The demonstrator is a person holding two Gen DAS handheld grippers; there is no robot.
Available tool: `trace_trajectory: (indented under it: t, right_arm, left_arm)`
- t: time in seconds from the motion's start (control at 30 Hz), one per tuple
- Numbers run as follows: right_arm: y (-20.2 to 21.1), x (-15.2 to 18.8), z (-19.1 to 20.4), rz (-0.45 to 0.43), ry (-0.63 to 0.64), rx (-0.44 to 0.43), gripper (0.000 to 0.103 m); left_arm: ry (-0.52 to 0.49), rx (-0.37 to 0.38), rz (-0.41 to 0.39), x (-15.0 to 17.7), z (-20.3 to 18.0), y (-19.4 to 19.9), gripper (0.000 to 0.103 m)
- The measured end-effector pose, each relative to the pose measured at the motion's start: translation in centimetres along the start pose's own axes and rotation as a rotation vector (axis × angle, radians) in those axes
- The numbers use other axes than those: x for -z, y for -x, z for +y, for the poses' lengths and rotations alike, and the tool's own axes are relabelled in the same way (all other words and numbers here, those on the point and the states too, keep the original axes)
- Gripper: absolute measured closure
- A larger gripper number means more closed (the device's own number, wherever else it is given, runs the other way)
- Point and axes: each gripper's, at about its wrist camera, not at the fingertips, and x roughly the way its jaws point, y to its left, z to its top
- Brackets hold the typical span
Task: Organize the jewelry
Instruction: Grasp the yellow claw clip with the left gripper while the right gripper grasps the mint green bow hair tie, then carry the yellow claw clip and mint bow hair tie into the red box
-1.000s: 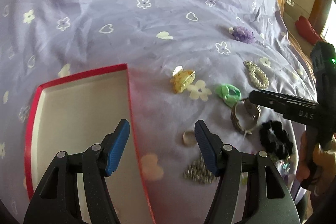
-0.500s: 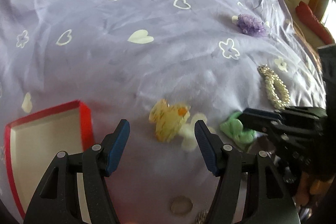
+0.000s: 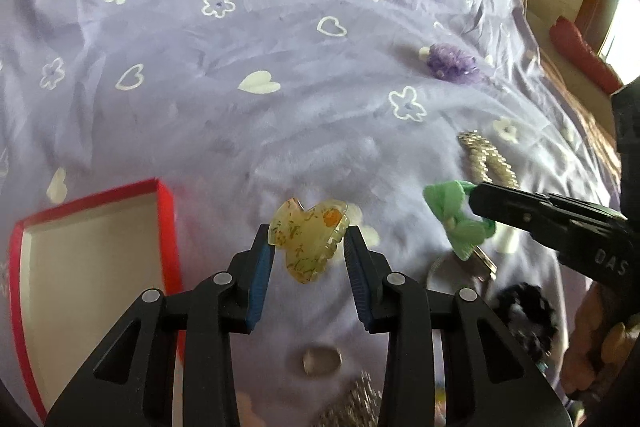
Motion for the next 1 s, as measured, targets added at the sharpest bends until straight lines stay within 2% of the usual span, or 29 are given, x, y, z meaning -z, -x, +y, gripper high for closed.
trace_trajectory:
  t: [0.13, 0.47, 1.0]
  right_arm:
    - [0.6, 0.7, 1.4, 0.001, 0.003, -0.027, 0.098]
    - [0.8, 3.0, 4.9, 0.026, 0.015, -0.079, 0.098]
    - [-0.9, 5.5, 12.4, 0.076, 0.096, -0.151, 0.098]
  left_arm:
    - [0.041, 0.018, -0.025, 1.7, 0.6, 2.6, 0.069]
    - [0.130, -0.007, -0.099, 5.9, 3.4, 8.3, 0.069]
    - [0.244, -0.060, -0.118, 11.4, 9.4, 12.3, 0.069]
